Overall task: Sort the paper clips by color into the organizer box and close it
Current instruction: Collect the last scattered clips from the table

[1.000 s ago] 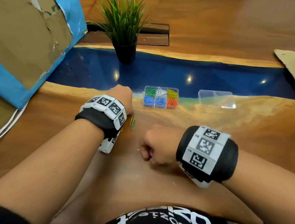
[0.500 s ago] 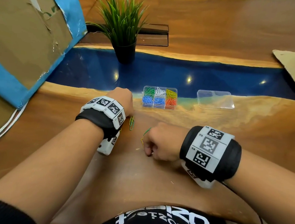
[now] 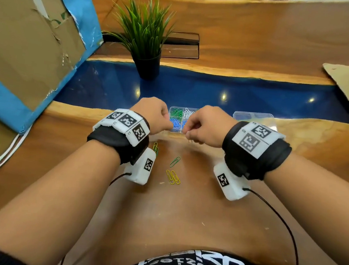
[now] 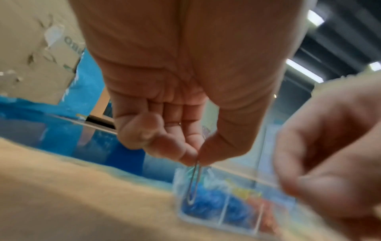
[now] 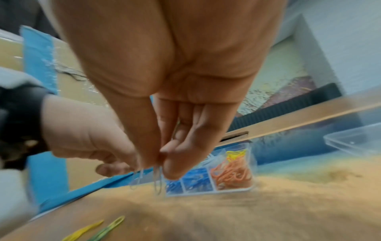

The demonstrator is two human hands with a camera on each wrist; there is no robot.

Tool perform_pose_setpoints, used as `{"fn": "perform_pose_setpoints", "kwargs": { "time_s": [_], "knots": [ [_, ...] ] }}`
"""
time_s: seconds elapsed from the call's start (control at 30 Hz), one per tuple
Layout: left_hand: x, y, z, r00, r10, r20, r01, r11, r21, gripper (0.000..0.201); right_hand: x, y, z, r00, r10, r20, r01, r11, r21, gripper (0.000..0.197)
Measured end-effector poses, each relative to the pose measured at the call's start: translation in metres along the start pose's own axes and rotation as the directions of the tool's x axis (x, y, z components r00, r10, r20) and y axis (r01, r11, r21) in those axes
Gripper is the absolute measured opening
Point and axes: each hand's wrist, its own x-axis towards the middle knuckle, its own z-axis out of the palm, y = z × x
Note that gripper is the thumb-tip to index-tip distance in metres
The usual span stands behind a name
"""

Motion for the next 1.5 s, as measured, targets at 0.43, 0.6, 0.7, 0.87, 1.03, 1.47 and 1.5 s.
{"fn": "perform_pose_setpoints", "kwargs": {
  "time_s": [0.43,0.6,0.7,0.87,1.03,1.47,1.5],
  "knots": [
    [0.038,0.022,0.009,0.997,0.026,-0.072,-0.043,0.968,-0.247,0.006,0.05,0.032,-0.017,0.899,0.354,-0.258,-0.249,0.898,0.364,0.008],
    [0.049,0.025,0.013,0.997,0.016,-0.076,-0.032,0.975,-0.219,0.007,0.059,0.03,-0.012,0.91,0.348,-0.226,-0.275,0.913,0.301,0.01],
    [0.052,0.027,0.016,0.996,0.001,-0.093,-0.021,0.975,-0.223,0.007,0.063,0.029,-0.009,0.912,0.327,-0.247,-0.263,0.93,0.257,0.012],
    [0.051,0.028,0.018,0.992,-0.006,-0.129,-0.024,0.972,-0.232,0.016,0.062,0.027,-0.011,0.923,0.271,-0.272,-0.24,0.961,0.14,0.019],
    [0.044,0.024,0.013,0.989,0.002,-0.146,-0.033,0.977,-0.209,0.02,0.05,0.019,-0.008,0.984,0.089,-0.151,-0.109,0.986,-0.126,0.038],
    [0.003,-0.023,-0.002,0.988,-0.05,-0.146,0.029,0.989,-0.146,0.013,0.049,0.016,-0.004,0.999,0.024,-0.03,-0.033,0.932,-0.362,0.05],
    [-0.001,-0.026,-0.003,0.989,-0.061,-0.135,0.043,0.99,-0.132,0.013,0.049,0.016,-0.001,1.0,0.013,-0.001,-0.013,0.913,-0.407,0.051]
  ]
}}
